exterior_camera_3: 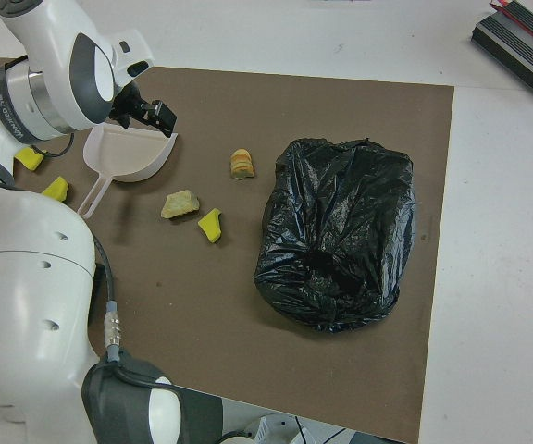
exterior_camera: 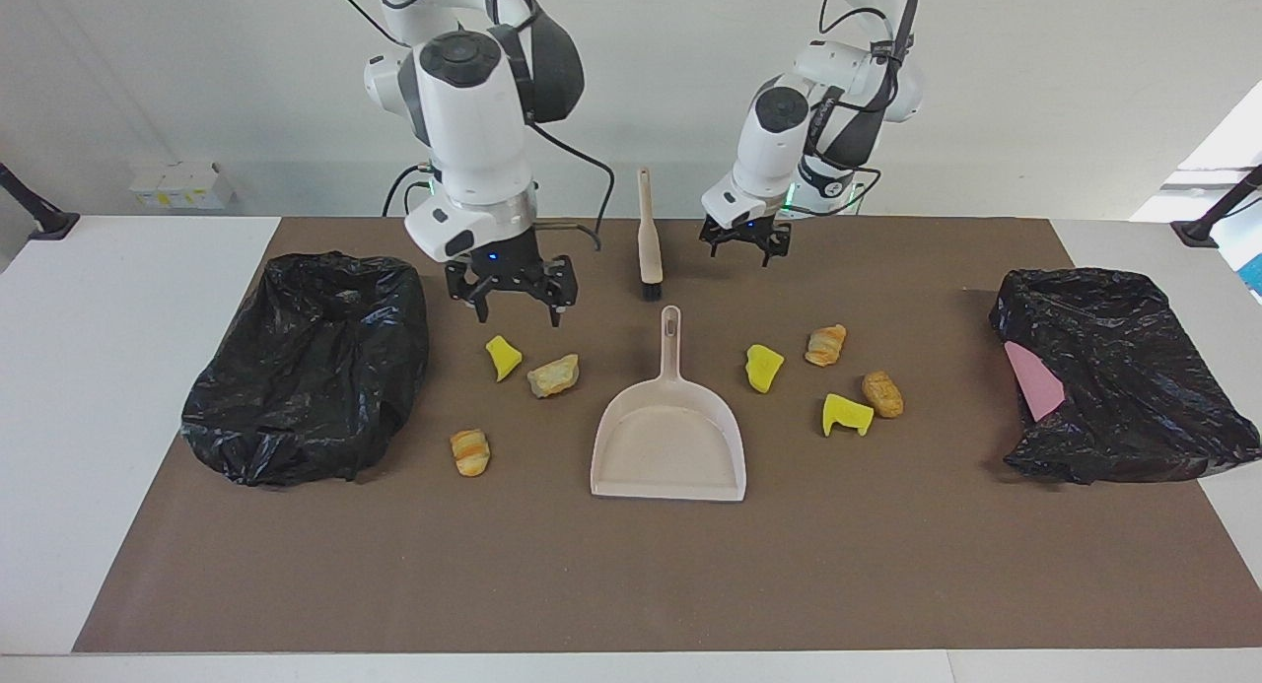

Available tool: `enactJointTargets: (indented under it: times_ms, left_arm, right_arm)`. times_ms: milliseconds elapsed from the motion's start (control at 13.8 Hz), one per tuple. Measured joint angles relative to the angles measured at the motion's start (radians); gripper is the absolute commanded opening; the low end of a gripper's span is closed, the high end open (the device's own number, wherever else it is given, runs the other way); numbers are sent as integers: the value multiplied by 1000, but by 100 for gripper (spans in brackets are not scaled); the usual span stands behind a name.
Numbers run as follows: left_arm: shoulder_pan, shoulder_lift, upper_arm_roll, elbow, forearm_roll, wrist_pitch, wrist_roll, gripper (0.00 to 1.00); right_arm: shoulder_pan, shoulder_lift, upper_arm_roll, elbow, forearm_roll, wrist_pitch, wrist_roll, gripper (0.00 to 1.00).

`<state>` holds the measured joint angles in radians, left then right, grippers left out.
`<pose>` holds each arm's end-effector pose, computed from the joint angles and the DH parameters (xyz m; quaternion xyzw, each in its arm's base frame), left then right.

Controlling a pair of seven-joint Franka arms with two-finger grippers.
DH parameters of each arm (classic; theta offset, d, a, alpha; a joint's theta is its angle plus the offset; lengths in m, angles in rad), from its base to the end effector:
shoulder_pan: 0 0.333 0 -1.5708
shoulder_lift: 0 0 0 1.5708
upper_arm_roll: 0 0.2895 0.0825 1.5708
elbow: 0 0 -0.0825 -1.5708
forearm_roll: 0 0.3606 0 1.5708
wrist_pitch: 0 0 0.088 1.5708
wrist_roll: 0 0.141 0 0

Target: Sweep and dump trash in bin

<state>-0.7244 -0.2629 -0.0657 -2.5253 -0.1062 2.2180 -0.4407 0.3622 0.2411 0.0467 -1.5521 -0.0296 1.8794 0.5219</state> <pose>0.2896 -0.2997 0.3227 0.9894 -0.1398 -0.0372 0.0143 0.5701 0.2411 0.4626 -0.9976 0.0535 -0.0425 0.0116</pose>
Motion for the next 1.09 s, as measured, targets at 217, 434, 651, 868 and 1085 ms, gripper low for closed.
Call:
enactJointTargets:
  times_ms: [217, 434, 651, 868, 1085]
  left_arm:
    - [-197, -3, -3, -8, -1, 81, -247, 100]
    - [-334, 19, -5, -24, -1, 144, -382, 100]
    - [-385, 62, -4, -31, -1, 184, -421, 100]
    - [-405, 101, -4, -32, -1, 193, -461, 73]
    - [-406, 103, 0, -32, -1, 193, -471, 23]
  right_arm:
    - [81, 68, 0, 15, -2, 45, 91, 100]
    - [147, 129, 0, 20, -3, 94, 145, 100]
    - [202, 184, 0, 22, -3, 139, 184, 100]
    - [253, 248, -1, 23, -3, 183, 216, 100]
    - [265, 269, -2, 25, -3, 184, 216, 96]
